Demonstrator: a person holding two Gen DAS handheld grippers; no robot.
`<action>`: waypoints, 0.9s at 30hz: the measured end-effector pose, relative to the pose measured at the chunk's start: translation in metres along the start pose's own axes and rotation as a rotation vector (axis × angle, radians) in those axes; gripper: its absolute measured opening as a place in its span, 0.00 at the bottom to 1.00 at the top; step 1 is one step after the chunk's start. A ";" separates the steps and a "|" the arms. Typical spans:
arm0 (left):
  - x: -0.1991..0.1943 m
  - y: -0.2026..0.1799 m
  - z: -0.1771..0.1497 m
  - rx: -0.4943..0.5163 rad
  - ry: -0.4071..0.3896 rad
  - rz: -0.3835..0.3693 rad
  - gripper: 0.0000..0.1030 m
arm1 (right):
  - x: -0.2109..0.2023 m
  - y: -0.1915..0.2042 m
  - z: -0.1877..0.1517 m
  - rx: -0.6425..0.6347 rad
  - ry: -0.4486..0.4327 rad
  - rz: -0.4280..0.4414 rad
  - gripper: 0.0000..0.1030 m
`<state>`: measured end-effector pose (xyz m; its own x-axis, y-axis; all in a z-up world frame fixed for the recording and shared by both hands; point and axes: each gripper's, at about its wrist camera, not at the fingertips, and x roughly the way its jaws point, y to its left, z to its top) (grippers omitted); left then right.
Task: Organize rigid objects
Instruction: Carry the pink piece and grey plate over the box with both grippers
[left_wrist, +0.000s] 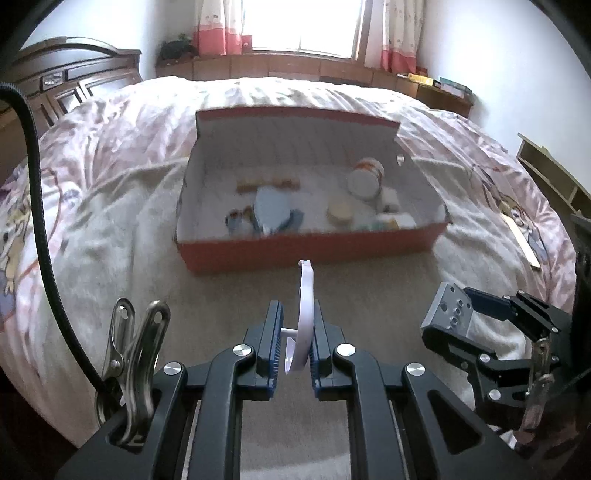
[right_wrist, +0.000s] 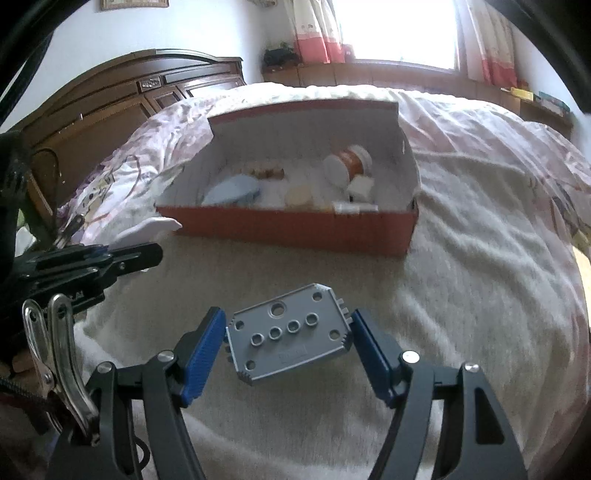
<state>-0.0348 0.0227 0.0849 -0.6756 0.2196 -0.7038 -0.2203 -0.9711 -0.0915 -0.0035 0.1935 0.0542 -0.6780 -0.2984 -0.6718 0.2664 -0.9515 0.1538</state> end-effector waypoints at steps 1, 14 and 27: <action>0.002 0.000 0.004 0.001 -0.006 0.002 0.14 | 0.001 0.000 0.005 0.000 -0.004 0.001 0.71; 0.044 0.007 0.069 -0.006 -0.031 0.023 0.14 | 0.027 -0.008 0.070 0.006 -0.067 -0.026 0.71; 0.089 0.020 0.091 -0.042 -0.008 0.077 0.14 | 0.066 -0.026 0.095 0.021 -0.051 -0.091 0.72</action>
<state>-0.1634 0.0310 0.0841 -0.6953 0.1451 -0.7040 -0.1384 -0.9881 -0.0670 -0.1209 0.1917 0.0746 -0.7326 -0.2137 -0.6462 0.1879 -0.9760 0.1097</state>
